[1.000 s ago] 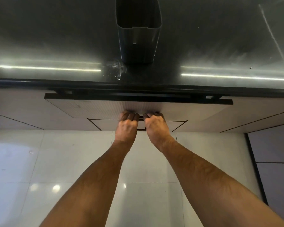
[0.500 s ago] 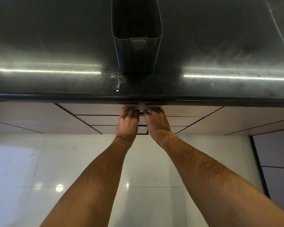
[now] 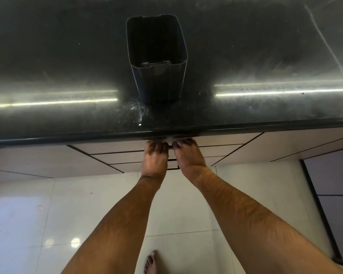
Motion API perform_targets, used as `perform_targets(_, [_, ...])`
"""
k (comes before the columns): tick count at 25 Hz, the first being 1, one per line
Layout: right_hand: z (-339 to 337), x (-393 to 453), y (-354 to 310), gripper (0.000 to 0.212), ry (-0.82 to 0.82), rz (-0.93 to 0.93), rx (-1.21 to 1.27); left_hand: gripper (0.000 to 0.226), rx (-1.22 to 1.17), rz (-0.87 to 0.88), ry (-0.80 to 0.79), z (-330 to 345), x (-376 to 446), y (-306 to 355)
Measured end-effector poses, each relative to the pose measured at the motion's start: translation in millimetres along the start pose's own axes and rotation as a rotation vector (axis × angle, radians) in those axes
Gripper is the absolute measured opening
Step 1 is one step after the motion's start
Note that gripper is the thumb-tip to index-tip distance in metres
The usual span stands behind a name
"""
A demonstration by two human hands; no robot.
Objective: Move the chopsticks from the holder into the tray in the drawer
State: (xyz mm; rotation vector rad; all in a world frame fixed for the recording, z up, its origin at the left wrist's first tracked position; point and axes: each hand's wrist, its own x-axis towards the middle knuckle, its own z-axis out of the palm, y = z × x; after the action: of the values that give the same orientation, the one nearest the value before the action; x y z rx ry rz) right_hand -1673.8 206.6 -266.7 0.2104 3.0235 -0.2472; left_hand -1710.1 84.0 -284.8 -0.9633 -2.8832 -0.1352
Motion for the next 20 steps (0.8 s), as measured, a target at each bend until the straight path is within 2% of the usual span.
perform_targets(4, [6, -1, -8, 0.033, 0.014, 0.043, -0.049, 0.044, -0.025, 0.005, 0.035, 0, 0, 0])
perform_targets(7, [7, 2, -3, 0.027, 0.05, 0.069, 0.0, 0.043, -0.023, 0.004, 0.03, 0, -1, 1])
perform_targets(9, [10, 1, 0, 0.023, 0.051, 0.024, 0.02, 0.043, -0.018, -0.012, 0.016, 1, -1, 1])
perform_targets(11, [6, 5, -1, 0.019, 0.025, 0.038, 0.001, 0.044, 0.014, -0.057, -0.043, 2, 1, 0])
perform_targets(14, [-3, 2, -7, 0.014, -0.104, 0.124, 0.057, 0.052, 0.047, -0.07, -0.124, 3, 2, 5])
perform_targets(18, [-14, -17, -10, 0.062, -0.132, 0.067, 0.09, 0.076, -0.005, -0.063, -0.189, -5, -5, 7])
perform_targets(20, [-19, -32, -15, 0.069, -0.15, 0.082, 0.017, 0.086, -0.002, -0.024, -0.182, -12, -18, 8])
